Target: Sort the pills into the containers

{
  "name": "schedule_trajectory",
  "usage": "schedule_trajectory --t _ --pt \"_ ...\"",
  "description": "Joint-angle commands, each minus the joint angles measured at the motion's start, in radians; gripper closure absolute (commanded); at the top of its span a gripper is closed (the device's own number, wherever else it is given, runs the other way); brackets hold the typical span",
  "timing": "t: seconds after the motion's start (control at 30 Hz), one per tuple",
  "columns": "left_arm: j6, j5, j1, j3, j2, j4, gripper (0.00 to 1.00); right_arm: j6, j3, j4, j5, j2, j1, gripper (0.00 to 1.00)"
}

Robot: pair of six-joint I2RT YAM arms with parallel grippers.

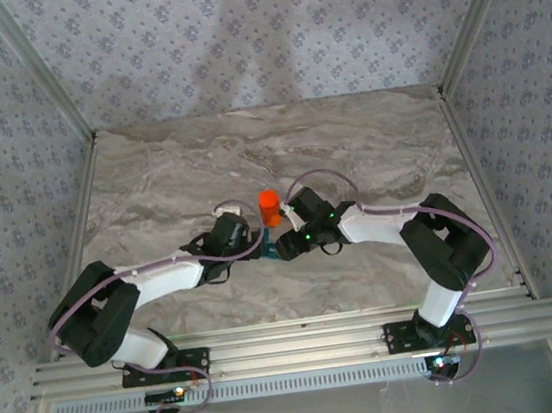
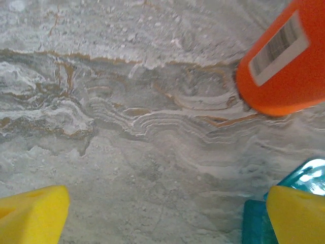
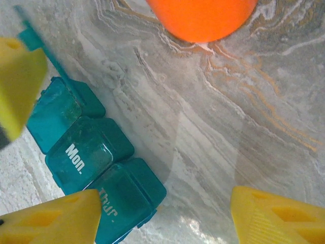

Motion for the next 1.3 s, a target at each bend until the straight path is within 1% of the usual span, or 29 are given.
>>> schedule_trajectory --t 0.0,0.1,0.27,0.37,0.47,0.53,0.63,0.7,0.77,0.9,1.27 --pt "-0.008 0.007 0.003 0.020 -0.074 -0.006 0.01 -0.015 0.043 -0.100 -0.014 -0.070 -0.019 0.29" --pt "-0.012 -0.013 0.004 0.023 -0.121 -0.026 0.01 -0.011 0.065 -0.131 -0.027 -0.133 -0.044 0.28" --pt "-0.057 -0.087 0.006 0.014 -0.194 -0.073 0.01 -0.005 0.125 -0.174 -0.017 -0.195 -0.078 0.27" --pt "-0.109 -0.160 0.013 0.002 -0.233 -0.122 0.01 -0.016 0.204 -0.212 0.006 -0.167 -0.090 0.26" --pt "-0.165 -0.182 0.050 -0.025 -0.271 -0.156 0.01 -0.022 0.304 -0.255 0.031 -0.105 -0.089 0.26" --pt "-0.194 -0.172 0.080 -0.055 -0.299 -0.158 0.01 -0.022 0.382 -0.285 0.068 -0.054 -0.083 0.25" --pt "-0.215 -0.142 0.122 -0.096 -0.340 -0.152 0.01 -0.047 0.484 -0.350 0.156 0.029 -0.063 0.24" --pt "-0.217 -0.128 0.138 -0.118 -0.365 -0.147 0.01 -0.054 0.541 -0.390 0.189 0.082 -0.049 0.21" --pt "-0.215 -0.117 0.150 -0.128 -0.378 -0.148 0.01 -0.066 0.582 -0.417 0.196 0.127 -0.044 0.20" --pt "-0.206 -0.099 0.161 -0.137 -0.384 -0.148 0.01 -0.077 0.618 -0.418 0.199 0.182 -0.038 0.18" --pt "-0.194 -0.054 0.170 -0.132 -0.339 -0.112 0.01 -0.083 0.646 -0.421 0.168 0.269 -0.022 0.20"
